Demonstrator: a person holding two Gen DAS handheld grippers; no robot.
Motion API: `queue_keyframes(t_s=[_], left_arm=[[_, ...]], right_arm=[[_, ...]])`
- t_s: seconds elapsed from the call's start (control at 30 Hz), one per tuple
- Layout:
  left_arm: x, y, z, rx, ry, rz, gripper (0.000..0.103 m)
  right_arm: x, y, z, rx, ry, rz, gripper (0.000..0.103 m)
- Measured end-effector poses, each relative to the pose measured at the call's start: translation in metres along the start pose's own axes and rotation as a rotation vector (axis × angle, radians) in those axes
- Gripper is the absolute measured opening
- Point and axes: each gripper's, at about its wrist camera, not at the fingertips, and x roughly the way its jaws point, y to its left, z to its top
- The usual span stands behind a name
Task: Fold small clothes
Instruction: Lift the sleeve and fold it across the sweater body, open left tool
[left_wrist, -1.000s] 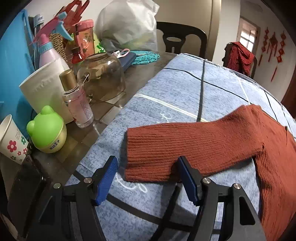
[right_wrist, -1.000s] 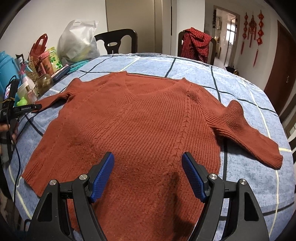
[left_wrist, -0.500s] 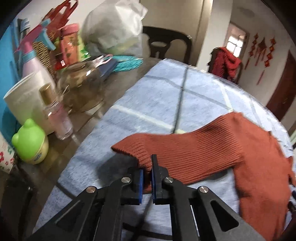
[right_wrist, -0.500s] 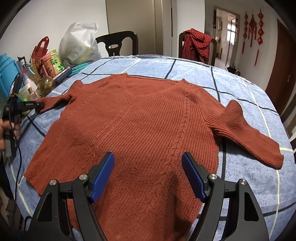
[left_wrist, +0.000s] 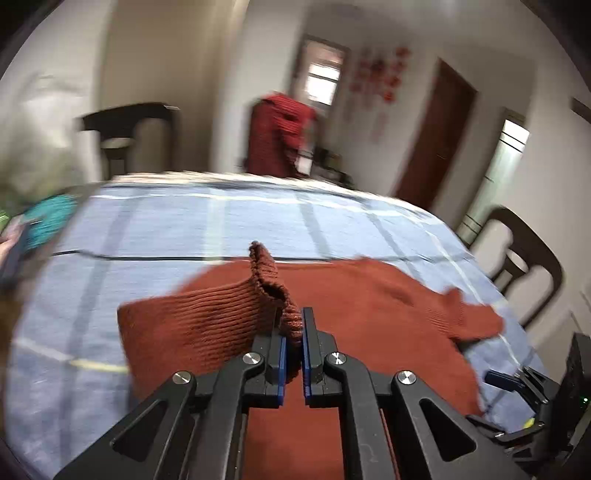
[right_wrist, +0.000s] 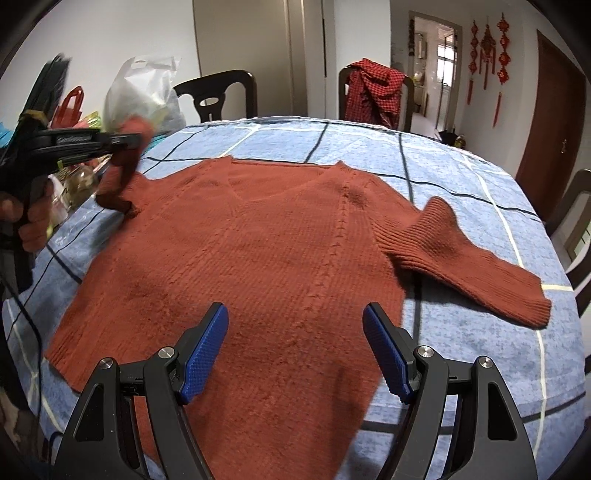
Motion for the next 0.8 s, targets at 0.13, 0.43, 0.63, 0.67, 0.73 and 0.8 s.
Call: queue_keyframes(t_s=[0.13,0.43,0.63,0.67,0.73,0.8], left_arm=[[0.031,-0.029,-0.004,0.033,0.062,-0.108,0.010],[-0.005,-0.006,-0.010,0.016,0.001,-0.103,0.031],[-0.012,0.017,-0.012,0.042,-0.038,0.051,0.031],[-0.009,0.023,-0.014,0.048,-0.024,0.081,0.031],[-0.002,0.031,-0.019,0.059,-0.004,0.144,0.031],[0.004,0.041,-0.025,0.048,0.020,0.165,0.031]], right_arm=[[-0.002,-0.011,-0.002,0.027,0.010,-0.021,0.075],[0.001,-0.024,0.008,0.117,0.007,0.013,0.075],[0.016,-0.008,0.034,0.104,0.006,0.072,0.075],[0.020,-0.005,0.039,0.101,0.011,0.083,0.070],[0.033,-0.001,0.051,0.100,0.032,0.119,0.060],[0.050,0.000,0.063,0.114,0.062,0.138,0.046]])
